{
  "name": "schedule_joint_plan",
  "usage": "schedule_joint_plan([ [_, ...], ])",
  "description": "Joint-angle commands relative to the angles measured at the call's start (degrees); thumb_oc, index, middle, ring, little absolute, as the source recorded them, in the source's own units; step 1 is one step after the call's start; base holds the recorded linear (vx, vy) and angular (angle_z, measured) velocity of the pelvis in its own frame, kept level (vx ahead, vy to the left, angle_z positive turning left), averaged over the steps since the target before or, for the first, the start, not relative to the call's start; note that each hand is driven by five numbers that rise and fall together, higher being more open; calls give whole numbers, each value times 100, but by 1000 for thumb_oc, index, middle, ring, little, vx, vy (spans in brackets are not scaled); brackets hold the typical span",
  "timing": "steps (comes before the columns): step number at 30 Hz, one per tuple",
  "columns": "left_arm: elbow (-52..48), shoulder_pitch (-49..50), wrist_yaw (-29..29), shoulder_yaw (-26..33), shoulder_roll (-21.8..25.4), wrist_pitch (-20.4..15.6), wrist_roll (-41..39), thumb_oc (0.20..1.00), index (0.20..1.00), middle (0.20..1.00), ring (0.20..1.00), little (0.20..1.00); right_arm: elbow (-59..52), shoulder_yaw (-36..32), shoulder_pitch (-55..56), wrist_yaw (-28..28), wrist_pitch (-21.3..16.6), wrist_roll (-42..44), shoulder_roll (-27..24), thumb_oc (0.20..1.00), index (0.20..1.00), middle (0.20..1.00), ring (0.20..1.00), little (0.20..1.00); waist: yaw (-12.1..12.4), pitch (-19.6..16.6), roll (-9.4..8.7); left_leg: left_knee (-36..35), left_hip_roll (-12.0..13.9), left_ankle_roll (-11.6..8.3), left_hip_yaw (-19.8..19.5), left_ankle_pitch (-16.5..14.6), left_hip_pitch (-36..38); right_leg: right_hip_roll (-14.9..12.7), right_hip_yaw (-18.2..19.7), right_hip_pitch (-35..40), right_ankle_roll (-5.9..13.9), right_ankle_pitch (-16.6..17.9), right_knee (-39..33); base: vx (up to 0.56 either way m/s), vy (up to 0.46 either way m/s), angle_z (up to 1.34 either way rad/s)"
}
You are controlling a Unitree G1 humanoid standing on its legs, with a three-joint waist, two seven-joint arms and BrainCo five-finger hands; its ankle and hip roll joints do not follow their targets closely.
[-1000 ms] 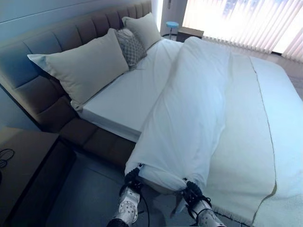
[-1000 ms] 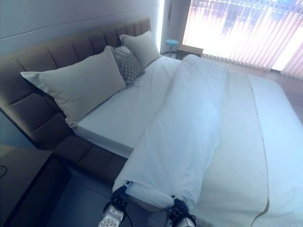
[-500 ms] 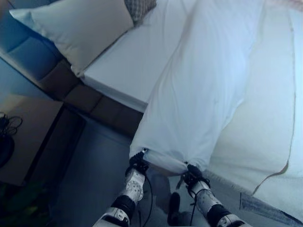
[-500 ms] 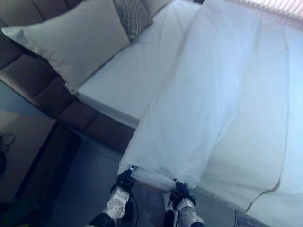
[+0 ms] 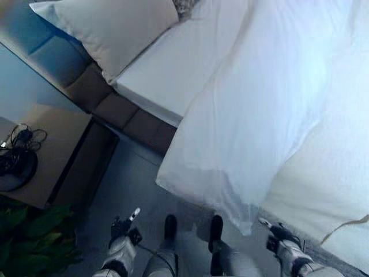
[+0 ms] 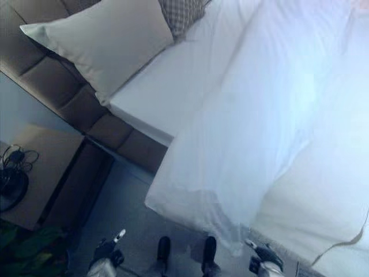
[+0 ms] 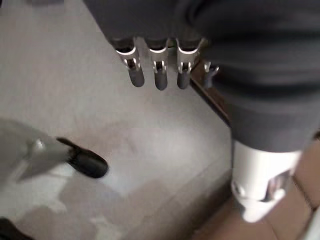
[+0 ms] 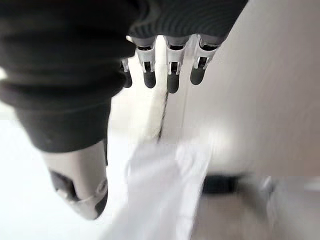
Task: Make the bed
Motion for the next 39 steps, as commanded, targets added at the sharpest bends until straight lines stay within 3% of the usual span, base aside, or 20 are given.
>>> schedule_joint_plan([
  [1,281,92,-106,175,-146,39,277,1000,1000,1000,1000,1000,158,-156,366,8,152,-203,28,1000,1000,1000,1000,1000,-79,-379,34,-48,-679,334,78,-121,12,-4,241,-526,282,-691,1105,69,-19,0],
  [8,-136,264,-263,109,-154,-21,264,1000,1000,1000,1000,1000,32,-325,537,92,118,-330,-149,1000,1000,1000,1000,1000,-155,-350,7,1045,-745,150,296,-462,15,-87,166,-42,250,-812,1112,51,-65,4],
  [11,-1228,376,-375,-82,7,-137,341,1000,1000,1000,1000,1000,-833,195,418,211,67,-882,-257,1000,1000,1000,1000,1000,-63,-228,-89,1866,-739,107,357,-482,-302,-110,312,162,207,-850,1099,0,-11,-1],
  [13,-1682,416,-410,-134,113,-185,399,1000,1000,1000,1000,1000,-1393,247,448,253,18,-890,-334,1000,1000,1000,1000,1000,-52,-231,-124,1854,-713,116,377,-464,-504,-135,350,176,221,-826,1063,39,0,-40],
  [14,-2394,508,-606,-212,328,-214,534,1000,1000,1000,1000,1000,-2449,314,585,405,-114,-788,-498,1000,1000,1000,1000,1000,-10,-269,-152,1546,-614,131,380,-293,-809,-87,429,264,272,-805,1006,134,19,-38],
  [16,-2971,495,-851,-334,574,-256,471,1000,1000,1000,1000,1000,-3368,377,604,649,-206,-666,-671,1000,1000,1000,1000,1000,29,-332,-135,1125,-470,78,322,109,-1064,11,554,338,305,-818,932,157,48,-24],
  [19,-3432,391,-1093,-392,770,-250,304,1000,1000,1000,1000,1000,-3806,382,489,786,-259,-614,-789,1000,1000,1000,1000,1000,94,-350,-101,912,-393,26,276,373,-1168,90,690,422,305,-862,894,137,74,-50],
  [25,-4167,-568,-1651,-946,1545,-162,-134,1000,1000,1000,1000,1000,-4849,665,-299,1108,-340,-268,-1030,1000,1000,1000,1000,1000,135,-439,-294,1201,-305,251,740,-6,-1100,-148,978,379,534,-1174,1294,176,239,-56],
  [28,-4239,-1173,-1744,-1278,1839,-128,-332,1000,1000,1000,1000,1000,-5114,921,-802,1093,-365,-166,-1008,1000,1000,1000,1000,1000,116,-297,-366,1351,-286,409,915,-236,-1023,-354,1007,-61,713,-950,2134,108,251,-67],
  [31,-4201,-1980,-1851,-1664,2119,-102,-712,1000,1000,1000,1000,1000,-5187,1293,-1585,1033,-399,58,-1040,1000,1000,1000,1000,1000,68,23,-335,1498,-302,534,950,-371,-1010,-552,902,-542,727,-648,2778,11,226,-31],
  [32,-4059,-2656,-1897,-1972,2272,-136,-1024,1000,1000,1000,1000,1000,-5021,1548,-2288,993,-463,473,-1049,1000,1000,1000,1000,1000,118,160,-277,1562,-322,559,976,-477,-1051,-679,711,-681,652,-663,2719,32,168,-40],
  [35,-3876,-3282,-1979,-2196,2307,-140,-1434,1000,1000,1000,1000,1000,-4818,1771,-3017,1013,-526,1056,-1018,1000,1000,1000,1000,1000,154,261,-237,1498,-306,513,1030,-482,-1102,-742,530,-835,653,-587,2165,35,88,-23],
  [36,-3758,-3559,-2010,-2264,2278,-129,-1617,1000,1000,1000,1000,1000,-4685,1872,-3348,1040,-546,1341,-1021,1000,1000,1000,1000,1000,148,300,-263,1464,-336,494,1054,-484,-1130,-730,478,-926,683,-441,1754,136,-4,-32],
  [37,-3554,-3981,-2079,-2359,2166,-89,-1979,1000,1000,1000,1000,1000,-4568,2001,-3875,1090,-608,1766,-944,1000,1000,1000,1000,1000,114,393,-321,1385,-446,462,1049,-501,-1141,-610,519,-1225,763,-71,1046,124,-24,-34],
  [39,-3427,-4189,-2076,-2374,2166,-101,-2078,1000,1000,1000,1000,1000,-4504,2093,-4072,1099,-652,1917,-941,1000,1000,1000,1000,1000,93,448,-318,1329,-486,454,1012,-500,-1153,-529,560,-1431,795,66,921,118,-58,-16],
])
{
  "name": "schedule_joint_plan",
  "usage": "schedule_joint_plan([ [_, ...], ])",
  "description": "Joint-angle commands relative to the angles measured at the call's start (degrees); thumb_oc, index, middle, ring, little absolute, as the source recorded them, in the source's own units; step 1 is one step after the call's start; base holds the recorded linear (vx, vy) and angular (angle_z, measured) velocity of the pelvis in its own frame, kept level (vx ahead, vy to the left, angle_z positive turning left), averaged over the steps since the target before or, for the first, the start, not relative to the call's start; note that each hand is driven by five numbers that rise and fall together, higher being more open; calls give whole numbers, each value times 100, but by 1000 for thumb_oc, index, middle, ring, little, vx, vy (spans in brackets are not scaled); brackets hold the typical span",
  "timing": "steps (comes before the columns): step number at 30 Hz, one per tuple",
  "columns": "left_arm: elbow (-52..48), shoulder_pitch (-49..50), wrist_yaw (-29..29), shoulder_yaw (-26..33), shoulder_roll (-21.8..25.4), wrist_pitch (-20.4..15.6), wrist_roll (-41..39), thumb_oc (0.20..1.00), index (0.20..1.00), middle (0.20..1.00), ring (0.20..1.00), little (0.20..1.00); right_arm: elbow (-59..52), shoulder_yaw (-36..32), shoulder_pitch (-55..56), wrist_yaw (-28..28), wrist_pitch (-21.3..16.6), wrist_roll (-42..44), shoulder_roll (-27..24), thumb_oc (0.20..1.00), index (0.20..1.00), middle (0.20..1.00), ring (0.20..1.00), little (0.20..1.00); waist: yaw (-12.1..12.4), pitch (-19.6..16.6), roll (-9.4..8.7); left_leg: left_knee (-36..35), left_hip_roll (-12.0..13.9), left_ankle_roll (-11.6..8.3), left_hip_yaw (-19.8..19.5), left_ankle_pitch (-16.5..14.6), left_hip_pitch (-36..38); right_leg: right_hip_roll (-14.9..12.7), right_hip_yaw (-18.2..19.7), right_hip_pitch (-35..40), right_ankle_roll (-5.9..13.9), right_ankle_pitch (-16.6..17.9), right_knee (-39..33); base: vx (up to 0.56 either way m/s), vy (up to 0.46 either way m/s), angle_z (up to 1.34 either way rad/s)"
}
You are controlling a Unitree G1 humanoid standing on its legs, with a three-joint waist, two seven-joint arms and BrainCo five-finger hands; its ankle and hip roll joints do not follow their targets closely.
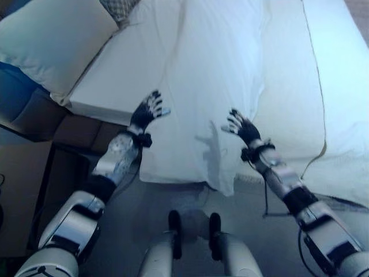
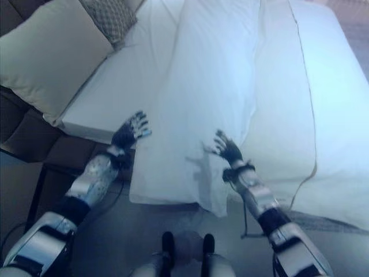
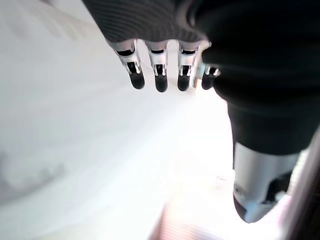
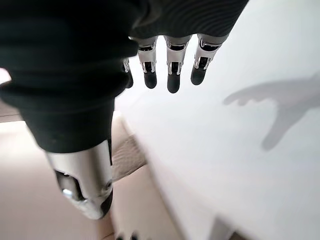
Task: Make the bed
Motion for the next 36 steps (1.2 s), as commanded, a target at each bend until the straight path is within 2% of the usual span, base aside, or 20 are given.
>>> schedule_joint_plan([
  [1,1,-363,-146,-31,-40,-109,-605,1000,1000,1000,1000,1000,-288,-61,-351,30,-456,752,-114,1000,1000,1000,1000,1000,-122,83,-93,-306,-287,-277,-268,-19,169,-69,276,-227,369,168,-208,117,-79,8],
  [4,122,-814,-206,-102,-234,-85,-861,1000,1000,1000,1000,1000,-262,74,-864,20,-561,1037,-83,1000,1000,1000,1000,1000,-84,149,-47,-553,-338,-365,-347,177,46,25,237,-202,311,319,-450,63,-83,46],
  [10,463,-1629,-200,-114,-540,3,-1536,1000,1000,1000,1000,1000,97,347,-1829,-21,-651,1440,85,1000,1000,1000,1000,1000,-42,257,-116,-900,-271,-520,-541,499,-409,133,-81,-485,277,436,-696,17,-116,25],
  [16,962,-2229,-18,64,-833,-83,-1991,1000,1000,1000,1000,1000,834,553,-2563,-126,-640,1845,369,1000,1000,1000,1000,1000,-31,501,-181,-745,-269,-584,-707,520,-1065,162,-171,-1030,245,471,-616,4,-57,16],
  [18,1149,-2403,73,96,-955,-114,-2099,1000,1000,1000,1000,1000,1169,652,-2767,-201,-582,1922,442,1000,1000,1000,1000,1000,-14,565,-173,-638,-267,-623,-809,361,-1261,193,-139,-1182,270,356,-559,72,-52,10],
  [25,1974,-2947,308,77,-890,-134,-2141,1000,1000,1000,1000,1000,2234,904,-3248,-468,-368,1924,490,1000,1000,1000,1000,1000,-24,616,-115,-270,-343,-652,-918,285,-2352,154,-163,-2130,248,384,-384,3,-8,6],
  [30,2647,-3163,418,93,-772,-32,-2086,1000,1000,1000,1000,1000,2730,882,-3337,-690,-304,1826,425,1000,1000,1000,1000,1000,-84,616,-67,-538,-329,-757,-943,485,-2887,126,-257,-2633,296,497,-577,38,0,5],
  [36,3220,-3321,566,8,-598,101,-1829,1000,1000,1000,1000,1000,3175,817,-3306,-914,-235,1664,424,1000,1000,1000,1000,1000,-133,616,-70,-484,-368,-804,-927,424,-3367,100,-274,-3083,312,554,-645,34,27,8],
])
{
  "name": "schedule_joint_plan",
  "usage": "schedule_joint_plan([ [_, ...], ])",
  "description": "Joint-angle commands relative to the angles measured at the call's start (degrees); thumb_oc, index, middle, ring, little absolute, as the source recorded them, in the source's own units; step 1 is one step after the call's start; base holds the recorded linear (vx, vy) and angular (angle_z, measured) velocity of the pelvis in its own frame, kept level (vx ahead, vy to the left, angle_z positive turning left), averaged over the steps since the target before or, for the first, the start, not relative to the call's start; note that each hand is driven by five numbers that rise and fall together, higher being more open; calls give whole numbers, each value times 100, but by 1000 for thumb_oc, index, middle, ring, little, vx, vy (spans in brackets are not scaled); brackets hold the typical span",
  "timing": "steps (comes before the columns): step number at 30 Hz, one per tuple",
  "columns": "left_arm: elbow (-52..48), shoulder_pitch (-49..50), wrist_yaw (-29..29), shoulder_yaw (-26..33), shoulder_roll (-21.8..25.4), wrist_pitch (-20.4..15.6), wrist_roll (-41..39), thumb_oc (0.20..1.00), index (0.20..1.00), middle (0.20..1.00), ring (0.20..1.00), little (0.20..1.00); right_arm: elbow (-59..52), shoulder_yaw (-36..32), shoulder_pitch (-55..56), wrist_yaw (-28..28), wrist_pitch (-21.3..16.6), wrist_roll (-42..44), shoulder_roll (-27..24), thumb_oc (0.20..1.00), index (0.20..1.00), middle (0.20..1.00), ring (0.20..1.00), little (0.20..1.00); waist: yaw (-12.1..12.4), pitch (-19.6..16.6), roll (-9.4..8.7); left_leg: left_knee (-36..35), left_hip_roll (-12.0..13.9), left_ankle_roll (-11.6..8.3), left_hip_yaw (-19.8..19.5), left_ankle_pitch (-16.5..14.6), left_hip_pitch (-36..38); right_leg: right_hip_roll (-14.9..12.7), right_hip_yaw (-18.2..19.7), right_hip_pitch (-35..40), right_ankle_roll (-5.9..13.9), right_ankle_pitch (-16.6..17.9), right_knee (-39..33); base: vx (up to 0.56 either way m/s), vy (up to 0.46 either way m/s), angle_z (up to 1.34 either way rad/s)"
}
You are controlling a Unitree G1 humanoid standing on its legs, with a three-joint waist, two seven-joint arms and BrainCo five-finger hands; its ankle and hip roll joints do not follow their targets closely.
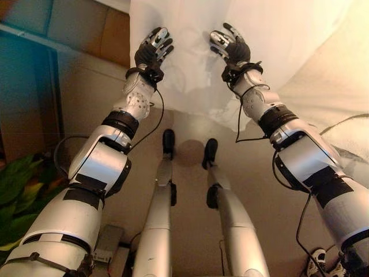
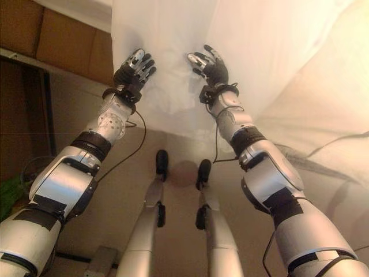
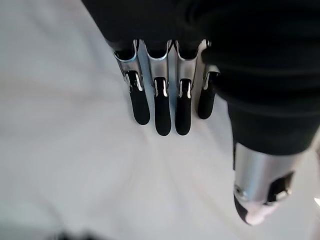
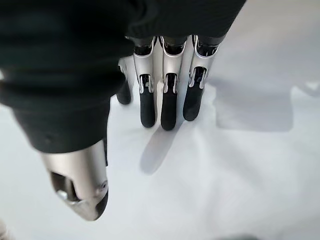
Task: Make the bed
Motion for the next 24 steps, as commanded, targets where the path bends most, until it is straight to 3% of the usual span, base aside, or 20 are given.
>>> schedule_joint_plan([
  [1,502,-488,189,228,331,35,438,1000,1000,1000,1000,1000,308,-115,110,-258,123,-196,-49,1000,1000,1000,1000,1000,-31,281,-44,600,-331,-309,437,-979,-58,-153,206,122,640,297,-669,14,63,7],
  [9,834,-36,331,636,518,116,760,1000,1000,1000,1000,1000,708,-560,603,-442,141,-337,-97,1000,1000,1000,1000,1000,-93,281,-41,742,-307,-306,497,-1072,-278,-202,269,-79,647,319,-668,18,62,5],
  [13,716,430,380,1024,522,40,760,1000,1000,1000,1000,1000,801,-1138,1326,-483,65,-276,-79,1000,1000,1000,1000,1000,-148,281,-29,736,-335,-279,538,-1036,-270,-235,267,-99,653,361,-665,-10,47,2],
  [19,180,1711,461,1613,575,-156,759,1000,1000,1000,1000,1000,1082,-2129,3334,-586,99,-492,4,1000,1000,1000,1000,1000,-235,281,17,893,-411,-186,696,-1050,-253,-283,236,-95,640,469,-600,-36,66,0],
  [24,51,2695,625,1924,402,-221,999,1000,1000,1000,1000,1000,1063,-2490,4527,-692,156,-843,165,1000,1000,1000,1000,1000,-268,281,29,957,-386,-159,738,-1240,180,-242,338,261,691,388,-566,-37,42,-7],
])
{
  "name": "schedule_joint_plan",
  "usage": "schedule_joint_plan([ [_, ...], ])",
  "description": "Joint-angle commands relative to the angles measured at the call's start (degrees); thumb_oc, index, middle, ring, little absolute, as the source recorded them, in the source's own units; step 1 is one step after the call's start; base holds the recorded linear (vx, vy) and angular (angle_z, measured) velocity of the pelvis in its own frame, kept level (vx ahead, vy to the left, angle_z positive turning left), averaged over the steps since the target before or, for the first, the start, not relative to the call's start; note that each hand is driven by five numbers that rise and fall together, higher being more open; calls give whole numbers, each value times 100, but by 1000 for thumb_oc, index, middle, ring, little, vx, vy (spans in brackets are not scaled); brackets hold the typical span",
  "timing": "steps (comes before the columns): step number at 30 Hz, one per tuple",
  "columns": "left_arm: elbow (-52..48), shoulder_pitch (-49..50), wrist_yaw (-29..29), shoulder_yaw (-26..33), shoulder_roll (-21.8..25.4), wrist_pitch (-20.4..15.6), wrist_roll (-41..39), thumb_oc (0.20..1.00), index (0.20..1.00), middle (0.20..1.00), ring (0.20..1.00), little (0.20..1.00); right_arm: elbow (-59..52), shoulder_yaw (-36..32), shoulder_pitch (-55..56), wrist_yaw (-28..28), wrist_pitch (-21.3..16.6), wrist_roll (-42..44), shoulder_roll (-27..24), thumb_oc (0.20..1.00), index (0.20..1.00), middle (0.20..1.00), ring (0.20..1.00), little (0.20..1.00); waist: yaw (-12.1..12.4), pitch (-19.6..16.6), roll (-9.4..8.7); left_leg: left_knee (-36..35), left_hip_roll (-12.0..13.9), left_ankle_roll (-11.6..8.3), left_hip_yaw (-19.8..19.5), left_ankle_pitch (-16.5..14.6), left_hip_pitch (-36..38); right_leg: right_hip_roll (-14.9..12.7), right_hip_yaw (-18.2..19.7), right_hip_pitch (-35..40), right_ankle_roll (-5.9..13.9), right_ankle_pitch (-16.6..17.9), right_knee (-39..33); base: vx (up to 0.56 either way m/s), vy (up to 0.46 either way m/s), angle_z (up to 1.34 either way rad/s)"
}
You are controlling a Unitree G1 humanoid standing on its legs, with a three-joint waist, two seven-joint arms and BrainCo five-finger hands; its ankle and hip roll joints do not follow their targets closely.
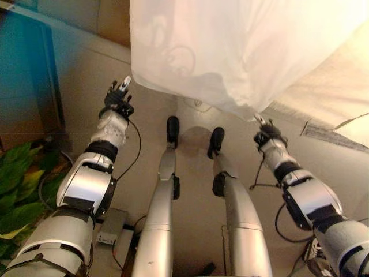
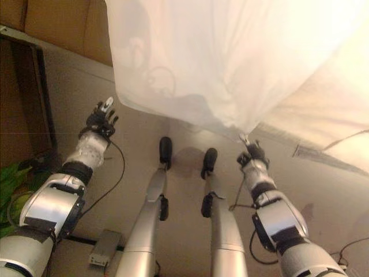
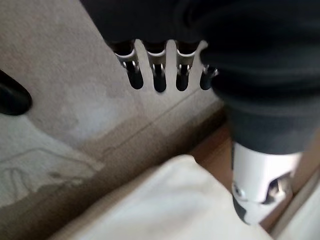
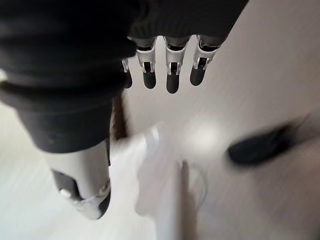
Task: Make the bed
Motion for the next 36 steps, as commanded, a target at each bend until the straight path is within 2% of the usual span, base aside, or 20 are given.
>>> schedule_joint_plan([
  [1,20,398,170,475,-47,-219,463,1000,1000,1000,1000,1000,-119,-25,817,-162,13,-406,17,1000,1000,1000,1000,1000,-53,264,24,968,-180,-184,359,-1282,306,96,79,872,610,797,-1485,-80,60,-11],
  [4,288,1316,274,769,-129,-146,1029,1000,1000,1000,1000,1000,-381,-5,1448,-120,41,-801,227,1000,1000,1000,1000,1000,-45,264,-63,1038,-133,-120,509,-1371,875,96,92,1383,660,758,-1427,-98,85,-28],
  [5,354,1872,384,878,-290,-151,1505,1000,1000,1000,1000,1000,-560,33,1742,-46,79,-1198,173,1000,1000,1000,1000,1000,19,264,-21,1040,-58,-83,629,-1359,1339,73,176,1695,658,621,-1197,-77,51,-55],
  [6,327,1929,399,889,-318,-154,1533,1000,1000,1000,1000,1000,-583,44,1797,-50,83,-1217,166,1000,1000,1000,1000,1000,17,264,-21,1012,-61,-84,640,-1361,1405,70,189,1737,659,599,-1183,-52,-17,-57],
  [8,238,2453,378,913,-489,-162,2037,1000,1000,1000,1000,1000,-829,-12,2200,23,73,-1538,72,1000,1000,1000,1000,1000,4,264,50,892,-14,-38,640,-1265,1959,42,369,2152,562,202,-692,-40,-68,-38],
  [9,232,2462,382,913,-492,-161,2039,1000,1000,1000,1000,1000,-834,-10,2208,21,73,-1539,71,1000,1000,1000,1000,1000,1,264,49,883,-17,-38,640,-1262,1970,40,369,2159,562,197,-690,-153,-107,-8],
  [10,208,2836,314,914,-626,-150,2530,1000,1000,1000,1000,1000,-965,-81,2433,133,83,-1937,-27,1000,1000,1000,1000,1000,43,264,87,730,65,-9,696,-1027,2444,-40,368,2657,480,95,-389,-163,-142,5],
  [12,255,3173,300,755,-757,-132,3210,1000,1000,1000,1000,1000,-989,-75,2612,279,93,-2336,-85,1000,1000,1000,1000,1000,97,264,116,522,128,-43,698,-959,3106,4,428,3439,516,-35,-360,-123,-227,9],
  [13,178,3331,316,594,-768,-140,3719,1000,1000,1000,1000,1000,-1039,-62,2687,320,86,-2516,-108,1000,1000,1000,1000,1000,138,142,95,404,137,-73,708,-939,3360,0,404,3841,542,-14,-628,-15,-324,3],
  [14,78,3709,346,290,-749,-61,4741,1000,1000,1000,1000,1000,-1024,29,2889,391,125,-3037,-178,1000,1000,1000,1000,1000,203,-157,212,98,234,-127,681,-773,3771,90,342,4149,543,-76,-784,6,-242,3],
  [16,105,3902,254,231,-748,-25,4986,1000,1000,1000,1000,1000,-1023,78,3013,454,177,-3331,-259,1000,1000,1000,1000,1000,189,-308,254,-71,287,-167,612,-656,3937,169,350,4317,509,-132,-849,9,-278,6],
  [17,282,4159,148,176,-887,56,5298,1000,1000,1000,1000,1000,-853,139,3178,489,273,-3802,-297,1000,1000,1000,1000,1000,185,-633,293,-335,305,-253,525,-518,4217,266,326,4720,465,-198,-1106,-7,-291,18],
  [18,282,4158,148,176,-888,56,5298,1000,1000,1000,1000,1000,-853,139,3178,489,273,-3802,-297,1000,1000,1000,1000,1000,185,-644,297,-336,309,-253,523,-513,4203,270,324,4710,464,-187,-1115,-40,-303,62],
  [21,360,4447,23,244,-1063,76,5492,1000,1000,1000,1000,1000,-728,328,3462,555,399,-4603,-328,1000,1000,1000,1000,1000,188,-1010,221,-200,309,-314,507,-571,4450,292,140,5168,402,-170,-1428,-32,-207,53],
  [24,489,4628,-92,286,-1237,130,5680,1000,1000,1000,1000,1000,-685,569,3651,676,480,-5230,-335,1000,1000,1000,1000,1000,188,-1207,37,368,166,-249,543,-1028,4725,268,84,5485,356,-96,-1566,-77,-160,19],
  [25,696,4681,-215,446,-1347,219,5444,1000,1000,1000,1000,1000,-593,611,3666,781,534,-5353,-313,1000,1000,1000,1000,1000,191,-1288,-31,623,61,-213,526,-1200,4844,275,101,5558,336,-69,-1590,-44,-116,-2],
  [27,919,4823,-333,550,-1417,338,5465,1000,1000,1000,1000,1000,-441,572,3759,919,650,-5331,-237,1000,1000,1000,1000,1000,156,-1574,-50,416,30,-123,636,-1331,5155,353,100,5693,340,-61,-1693,32,-68,-7],
  [29,1154,5027,-453,573,-1534,431,5760,1000,1000,1000,1000,1000,-331,460,3935,1039,710,-5310,-65,1000,1000,1000,1000,1000,148,-1914,-7,-220,95,-66,670,-1188,5514,499,101,5856,358,-74,-1784,86,-20,-3],
  [32,1374,5122,-499,536,-1598,516,5958,1000,1000,1000,1000,1000,-264,412,4059,1085,737,-5292,73,1000,1000,1000,1000,1000,133,-2137,1,-700,60,-46,631,-1090,5848,536,119,6060,375,-52,-1949,59,36,1],
  [36,1401,5156,-447,304,-1576,513,6450,1000,1000,1000,1000,1000,-230,445,4116,1151,767,-5330,155,1000,1000,1000,1000,1000,104,-2278,16,-806,66,-46,660,-1117,5930,545,115,6151,413,16,-2119,26,33,-1],
])
